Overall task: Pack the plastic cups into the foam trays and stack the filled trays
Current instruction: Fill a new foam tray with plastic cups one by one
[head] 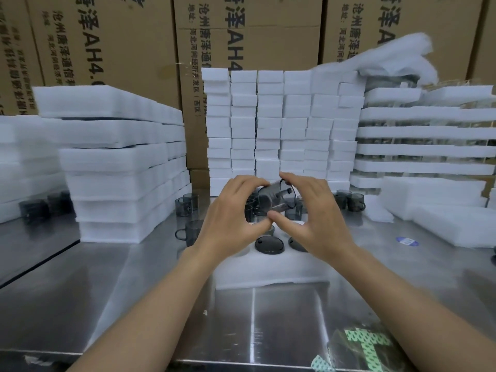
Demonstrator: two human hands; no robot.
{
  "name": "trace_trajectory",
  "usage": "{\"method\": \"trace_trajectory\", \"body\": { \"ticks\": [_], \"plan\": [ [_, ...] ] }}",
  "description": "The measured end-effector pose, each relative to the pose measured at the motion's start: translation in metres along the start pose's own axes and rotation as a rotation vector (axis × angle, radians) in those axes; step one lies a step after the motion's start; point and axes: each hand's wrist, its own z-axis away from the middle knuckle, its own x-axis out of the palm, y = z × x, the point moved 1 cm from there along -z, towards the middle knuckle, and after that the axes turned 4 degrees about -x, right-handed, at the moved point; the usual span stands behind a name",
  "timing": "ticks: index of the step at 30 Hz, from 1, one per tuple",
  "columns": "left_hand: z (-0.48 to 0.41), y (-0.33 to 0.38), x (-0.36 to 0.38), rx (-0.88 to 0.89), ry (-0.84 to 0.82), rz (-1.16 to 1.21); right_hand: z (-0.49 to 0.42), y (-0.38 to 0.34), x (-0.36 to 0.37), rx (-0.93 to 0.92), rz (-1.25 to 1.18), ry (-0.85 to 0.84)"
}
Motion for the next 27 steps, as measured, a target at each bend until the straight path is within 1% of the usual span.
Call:
{"method": "trace_trajectory", "body": {
  "ticks": [6, 10, 14, 17, 24, 26, 27],
  "plan": [
    [0.000, -0.001, -0.001, -0.030, 0.005, 0.029, 0.001, 0.002, 0.001, 0.053, -0.011, -0.024],
    [0.001, 0.003, -0.002, -0.013, 0.060, 0.003, 0.001, 0.004, 0.002, 0.086, 0.008, -0.051],
    [0.000, 0.006, -0.003, 0.014, 0.134, -0.008, 0.003, 0.008, 0.006, 0.128, 0.044, -0.130],
    [0.000, 0.007, -0.003, 0.029, 0.150, -0.012, 0.005, 0.009, 0.009, 0.135, 0.037, -0.173],
    [-0.001, 0.008, -0.002, 0.042, 0.132, 0.024, 0.004, 0.011, 0.007, 0.148, -0.007, -0.145],
    [-0.001, 0.009, -0.002, 0.014, 0.128, 0.054, 0.004, 0.011, 0.006, 0.142, -0.007, -0.151],
    [-0.001, 0.009, -0.001, -0.030, 0.131, 0.096, 0.004, 0.011, 0.006, 0.140, -0.005, -0.158]
  ]
}}
